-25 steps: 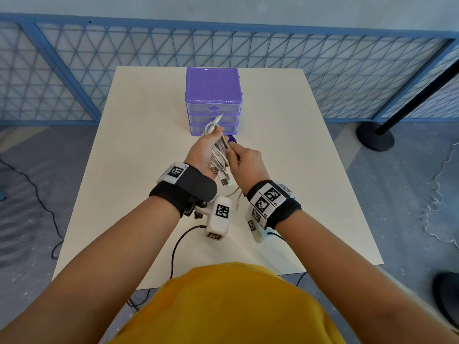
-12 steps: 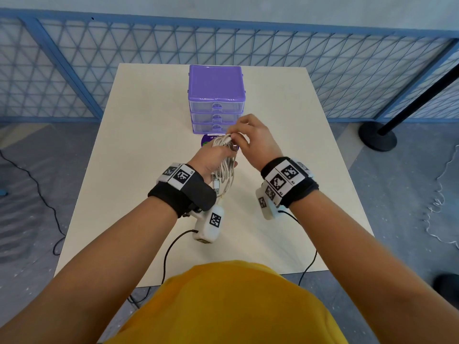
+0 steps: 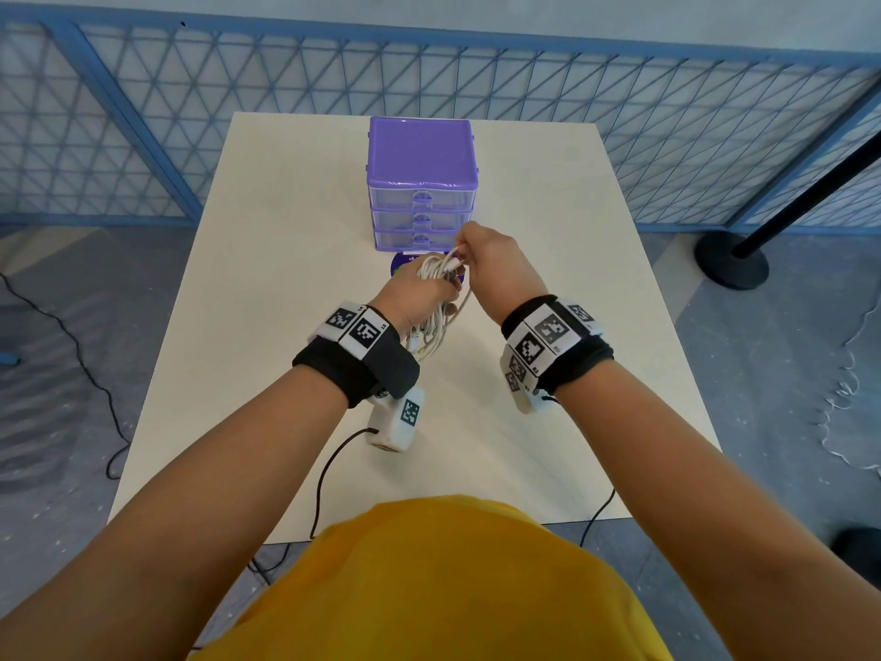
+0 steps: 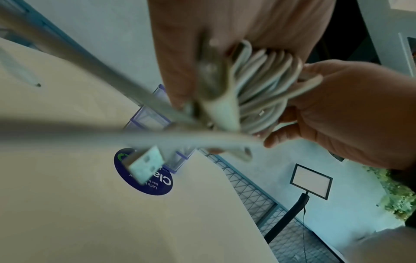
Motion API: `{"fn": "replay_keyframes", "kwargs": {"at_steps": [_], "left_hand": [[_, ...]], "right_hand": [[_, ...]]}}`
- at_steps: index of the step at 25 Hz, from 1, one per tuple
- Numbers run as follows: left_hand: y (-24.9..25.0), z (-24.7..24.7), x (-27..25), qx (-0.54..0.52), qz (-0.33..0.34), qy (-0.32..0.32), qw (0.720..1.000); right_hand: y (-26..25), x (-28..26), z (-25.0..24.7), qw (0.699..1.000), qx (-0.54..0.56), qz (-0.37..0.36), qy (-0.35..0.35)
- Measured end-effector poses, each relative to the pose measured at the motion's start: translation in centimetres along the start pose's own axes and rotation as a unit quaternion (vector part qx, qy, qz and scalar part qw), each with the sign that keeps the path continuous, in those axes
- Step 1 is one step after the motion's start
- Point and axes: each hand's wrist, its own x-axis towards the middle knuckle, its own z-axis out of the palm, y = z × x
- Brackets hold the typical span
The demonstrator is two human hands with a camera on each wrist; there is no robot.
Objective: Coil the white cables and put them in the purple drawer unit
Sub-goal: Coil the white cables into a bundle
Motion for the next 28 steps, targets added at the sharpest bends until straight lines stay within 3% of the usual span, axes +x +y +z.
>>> {"fn": "replay_keyframes", "kwargs": {"at_steps": [4,11,14,19,24,28], "left_hand": [[0.1,0.3,-0.1,-0.034,0.003,0.007,0.999],[0.8,0.0,-0.7,0.022,0.003,-0.046,0.999],[1.2,-0.3,-0.6,0.045,0.014,-0.064,0.997],[1.4,-1.4,0.0,0.094,0.024,-0.02,0.995],[1.5,-1.6,-0.5,0.061,0.028,-0.062,0.996],[1.3,-1.2,-0.6,-0.087,0.039,-0.099,0.99]], "right_hand": [[0.1,0.0,0.2,0.997,-0.074,0.012,-0.024],[0.9,0.0,-0.3,0.999,-0.05,-0.01,0.012],[1.0,0.0,-0.7,1.0,0.01,-0.011,0.022],[0.8,0.0,-1.4,0.998,-0.061,-0.019,0.011],[2.3,0.6,-0.4,0.986,0.144,0.058,0.067],[2.1,0.4,1.0,0.97,0.22,0.091,0.04]]}}
